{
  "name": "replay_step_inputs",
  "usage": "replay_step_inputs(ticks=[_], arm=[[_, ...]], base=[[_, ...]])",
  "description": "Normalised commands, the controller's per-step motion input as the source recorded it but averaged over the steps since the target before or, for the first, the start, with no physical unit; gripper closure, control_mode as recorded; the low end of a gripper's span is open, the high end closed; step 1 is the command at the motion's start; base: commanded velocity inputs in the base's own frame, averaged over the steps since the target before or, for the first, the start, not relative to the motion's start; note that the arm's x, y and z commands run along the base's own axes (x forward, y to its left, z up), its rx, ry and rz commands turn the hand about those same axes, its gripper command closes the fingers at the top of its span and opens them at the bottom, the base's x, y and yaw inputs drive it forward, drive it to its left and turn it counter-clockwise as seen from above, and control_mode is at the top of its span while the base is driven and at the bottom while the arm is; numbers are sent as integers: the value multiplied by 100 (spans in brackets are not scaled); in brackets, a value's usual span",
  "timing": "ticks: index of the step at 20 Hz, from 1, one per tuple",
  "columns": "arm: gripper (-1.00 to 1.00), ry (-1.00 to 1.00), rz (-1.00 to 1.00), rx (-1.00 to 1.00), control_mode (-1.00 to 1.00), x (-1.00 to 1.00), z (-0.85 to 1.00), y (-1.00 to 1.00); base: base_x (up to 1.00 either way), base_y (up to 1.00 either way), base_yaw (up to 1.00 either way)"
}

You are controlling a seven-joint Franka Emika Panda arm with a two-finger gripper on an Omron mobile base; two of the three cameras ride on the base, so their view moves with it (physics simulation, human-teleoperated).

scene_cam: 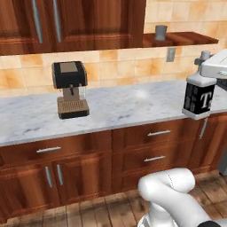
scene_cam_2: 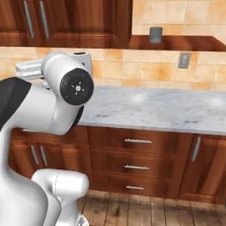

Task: There is a bowl on the dining counter. Grab a lemon wedge from the fridge and place it in the bowl. Then get the liquor bottle and glass cup from the cabinet and place them next to the bowl.

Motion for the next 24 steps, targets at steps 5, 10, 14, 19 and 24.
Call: replay_step_inputs(ticks=[5,10,14,19,24], arm=[[100,0,0,0,100,0,0,0],[100,0,0,0,100,0,0,0],[100,0,0,0,100,0,0,0],[100,0,0,0,100,0,0,0],[100,0,0,0,100,0,0,0]], base=[[-40,96,-34],[-63,85,-35],[-78,76,-36],[-100,62,-31],[-100,40,-27]])
